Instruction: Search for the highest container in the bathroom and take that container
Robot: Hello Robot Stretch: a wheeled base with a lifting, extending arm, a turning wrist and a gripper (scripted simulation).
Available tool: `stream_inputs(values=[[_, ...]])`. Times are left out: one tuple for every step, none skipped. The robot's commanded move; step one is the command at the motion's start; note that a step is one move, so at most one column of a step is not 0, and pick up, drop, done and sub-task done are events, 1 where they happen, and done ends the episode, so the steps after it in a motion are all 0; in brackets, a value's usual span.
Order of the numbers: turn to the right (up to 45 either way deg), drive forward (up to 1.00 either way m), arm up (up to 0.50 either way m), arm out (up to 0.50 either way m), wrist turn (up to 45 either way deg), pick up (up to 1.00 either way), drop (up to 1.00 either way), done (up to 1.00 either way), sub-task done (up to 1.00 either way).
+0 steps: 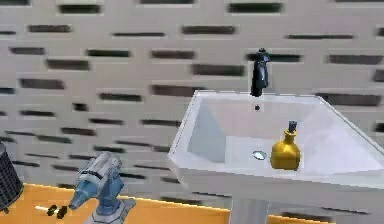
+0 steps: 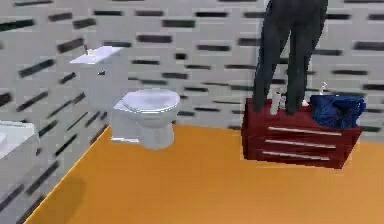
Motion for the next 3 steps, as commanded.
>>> stream_inputs(values=[[-45.0, 0.0, 0.0, 0.0, 0.0, 0.0, 0.0, 0.0, 0.0], [-15.0, 0.0, 0.0, 0.0, 0.0, 0.0, 0.0, 0.0, 0.0], [0.0, 0.0, 0.5, 0.0, 0.0, 0.0, 0.0, 0.0, 0.0]])
